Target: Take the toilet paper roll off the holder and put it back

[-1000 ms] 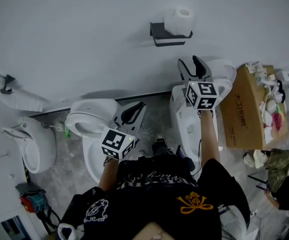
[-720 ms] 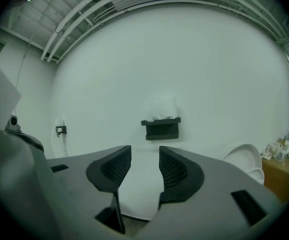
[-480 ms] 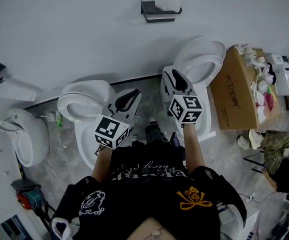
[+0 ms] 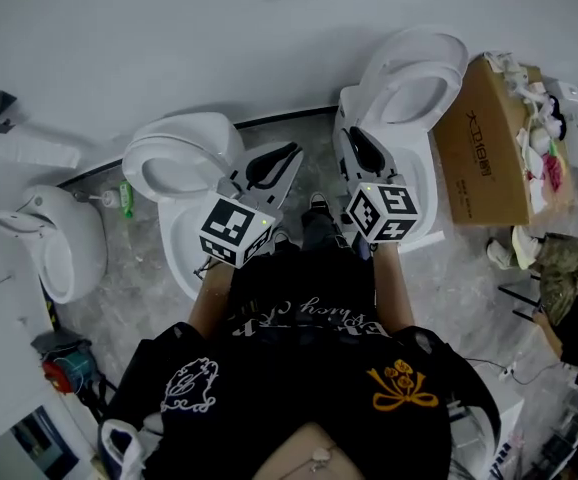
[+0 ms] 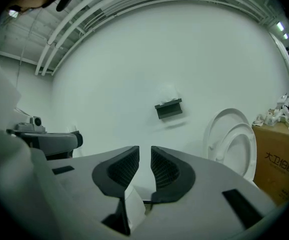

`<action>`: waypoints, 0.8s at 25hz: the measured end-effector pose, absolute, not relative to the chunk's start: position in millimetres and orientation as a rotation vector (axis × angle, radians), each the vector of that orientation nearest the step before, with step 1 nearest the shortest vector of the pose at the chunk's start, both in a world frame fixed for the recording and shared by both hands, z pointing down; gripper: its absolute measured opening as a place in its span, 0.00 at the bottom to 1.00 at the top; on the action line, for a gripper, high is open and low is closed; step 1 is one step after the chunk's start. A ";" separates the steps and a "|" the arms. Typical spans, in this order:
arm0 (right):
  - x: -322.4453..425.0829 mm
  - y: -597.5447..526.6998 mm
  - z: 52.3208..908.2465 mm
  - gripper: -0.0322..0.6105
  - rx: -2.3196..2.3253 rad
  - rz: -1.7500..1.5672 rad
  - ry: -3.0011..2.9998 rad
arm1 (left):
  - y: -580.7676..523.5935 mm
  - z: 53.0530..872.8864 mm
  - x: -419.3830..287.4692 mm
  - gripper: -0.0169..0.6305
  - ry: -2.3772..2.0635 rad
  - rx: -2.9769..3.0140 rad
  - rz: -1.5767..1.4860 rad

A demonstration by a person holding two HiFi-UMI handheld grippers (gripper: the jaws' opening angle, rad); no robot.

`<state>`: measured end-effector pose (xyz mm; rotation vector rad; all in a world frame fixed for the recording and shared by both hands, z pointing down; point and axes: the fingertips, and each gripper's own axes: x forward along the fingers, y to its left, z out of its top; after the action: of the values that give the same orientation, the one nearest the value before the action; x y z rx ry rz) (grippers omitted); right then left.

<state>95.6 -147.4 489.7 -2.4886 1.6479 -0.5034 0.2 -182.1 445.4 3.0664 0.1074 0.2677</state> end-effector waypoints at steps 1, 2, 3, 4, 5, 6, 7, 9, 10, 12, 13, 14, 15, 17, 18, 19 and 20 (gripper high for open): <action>92.2 -144.6 492.1 0.18 -2.494 -0.508 1.649 | -179.5 445.3 -0.9 0.09 0.113 3.067 0.263; 89.0 -142.4 493.8 0.17 -2.497 -0.511 1.651 | -177.2 445.3 -1.8 0.09 0.119 3.068 0.260; 86.4 -140.5 494.7 0.16 -2.496 -0.513 1.650 | -175.2 445.3 -2.5 0.09 0.124 3.070 0.258; 84.2 -138.8 494.8 0.14 -2.492 -0.512 1.648 | -173.1 445.7 -3.1 0.09 0.129 3.072 0.258; 82.3 -137.0 494.1 0.12 -2.487 -0.510 1.646 | -170.9 446.2 -3.6 0.09 0.134 3.075 0.261; 80.7 -135.2 492.9 0.11 -2.480 -0.506 1.645 | -168.4 446.7 -4.0 0.09 0.140 3.078 0.265; 79.4 -133.2 491.4 0.10 -2.474 -0.501 1.645 | -165.9 447.0 -4.4 0.09 0.145 3.082 0.270; 77.3 -129.7 489.0 0.07 -2.468 -0.494 1.647 | -161.7 446.5 -5.5 0.09 0.156 3.088 0.273; 76.2 -128.6 488.5 0.07 -2.467 -0.494 1.649 | -160.3 445.9 -6.4 0.09 0.160 3.090 0.273; 73.0 -127.8 488.1 0.07 -2.462 -0.496 1.660 | -159.1 444.6 -8.5 0.09 0.165 3.096 0.272; 71.1 -127.9 487.7 0.07 -2.460 -0.496 1.668 | -158.9 444.0 -9.6 0.09 0.165 3.099 0.271; 69.1 -128.2 486.7 0.07 -2.459 -0.494 1.677 | -158.8 443.7 -10.4 0.09 0.165 3.102 0.270; 67.1 -128.5 485.1 0.07 -2.457 -0.489 1.688 | -158.5 443.5 -11.0 0.09 0.165 3.104 0.269; 62.5 -129.5 480.3 0.07 -2.451 -0.476 1.708 | -157.6 443.8 -12.4 0.09 0.166 3.107 0.271; 60.4 -130.2 478.0 0.07 -2.447 -0.470 1.715 | -157.2 444.5 -13.2 0.09 0.168 3.107 0.274; 58.5 -131.0 476.1 0.07 -2.444 -0.466 1.719 | -156.8 445.5 -14.2 0.09 0.171 3.107 0.279; 56.7 -131.8 475.0 0.07 -2.441 -0.465 1.721 | -156.4 446.6 -15.2 0.09 0.173 3.106 0.284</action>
<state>56.7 -131.8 475.0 -2.4411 1.7214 -0.4645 -15.2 -156.4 446.6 3.1058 0.1734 0.2841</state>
